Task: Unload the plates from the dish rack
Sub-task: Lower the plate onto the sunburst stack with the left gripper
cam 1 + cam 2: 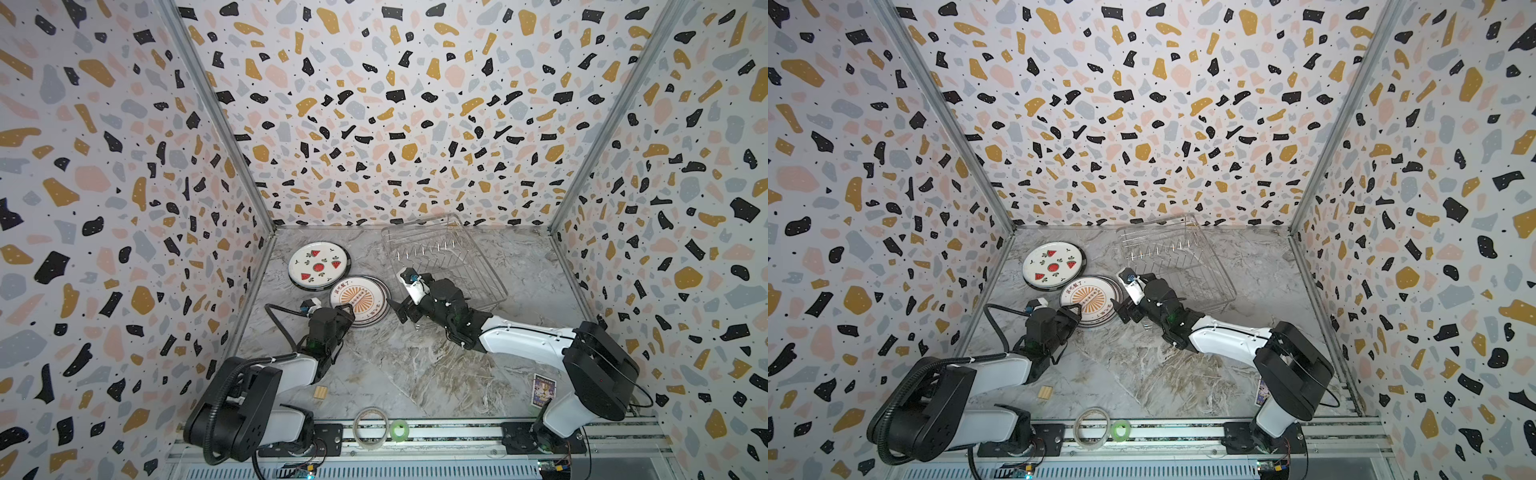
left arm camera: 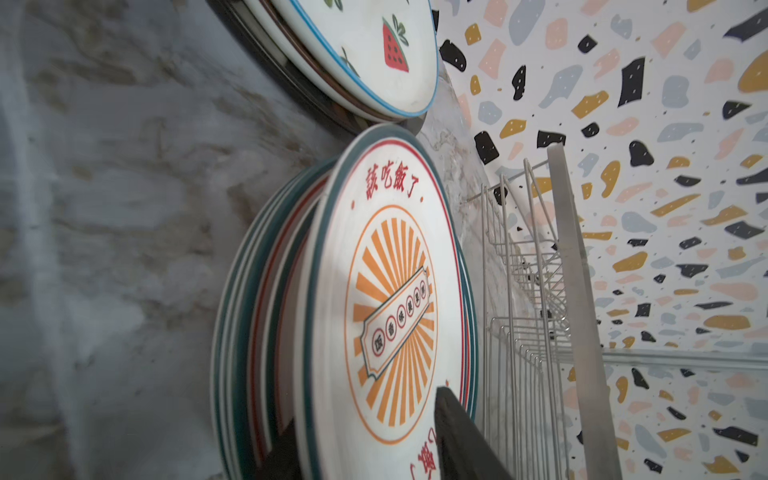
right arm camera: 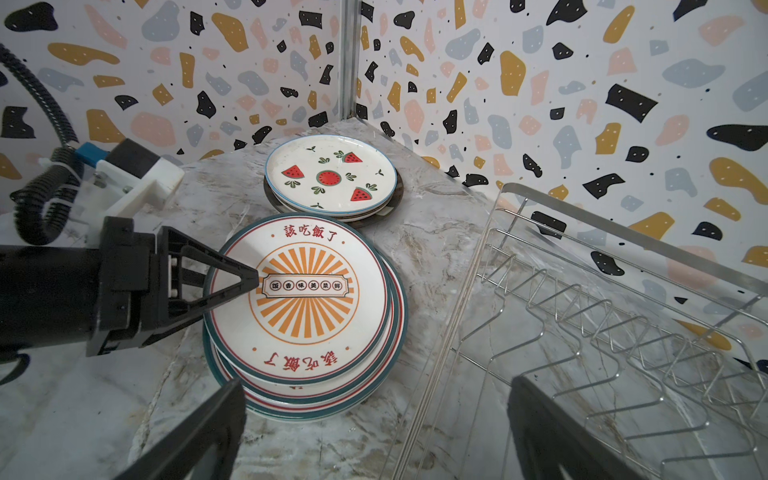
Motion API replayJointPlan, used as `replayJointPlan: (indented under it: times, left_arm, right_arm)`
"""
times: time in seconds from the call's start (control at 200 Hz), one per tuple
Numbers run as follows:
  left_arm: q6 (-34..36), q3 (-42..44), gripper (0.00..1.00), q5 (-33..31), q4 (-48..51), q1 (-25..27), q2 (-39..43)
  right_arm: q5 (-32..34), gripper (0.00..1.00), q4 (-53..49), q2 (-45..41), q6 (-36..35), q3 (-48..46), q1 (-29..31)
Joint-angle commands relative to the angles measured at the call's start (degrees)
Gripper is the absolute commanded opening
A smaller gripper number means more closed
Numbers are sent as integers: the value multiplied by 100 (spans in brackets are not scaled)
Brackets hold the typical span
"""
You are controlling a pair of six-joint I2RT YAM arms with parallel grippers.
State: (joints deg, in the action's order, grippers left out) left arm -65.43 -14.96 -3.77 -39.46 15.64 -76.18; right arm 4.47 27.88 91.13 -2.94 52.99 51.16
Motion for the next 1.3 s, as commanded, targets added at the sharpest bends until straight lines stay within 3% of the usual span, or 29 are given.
replayJointPlan:
  times: [0.0,0.175,0.325,0.506,0.786,1.146,1.176,1.296]
  left_arm:
    - [229,-68,53,-194,-46,-8,122]
    - [384,-60,60,-326,-17,62,249]
    - [548,-121,65,-851,389,279,563]
    - [519,-16,60,-1130,493,375,758]
    - [371,88,59,-813,252,531,503]
    - [575,-77,80,-1214,707,738,638]
    - [575,-77,93,-1214,705,743,640]
    - [593,-68,95,-1214,727,751,705]
  right_arm:
    - [115,99,111,-205,-59,62,34]
    - [150,99,128,-191,-63,45,30]
    - [221,99,137,-176,-73,28,29]
    - [273,99,165,-181,-82,-13,30]
    - [309,99,183,-210,-71,-52,33]
    - [387,99,236,-298,-66,-155,29]
    - [409,99,235,-306,-58,-166,27]
    - [482,99,253,-338,-70,-199,26]
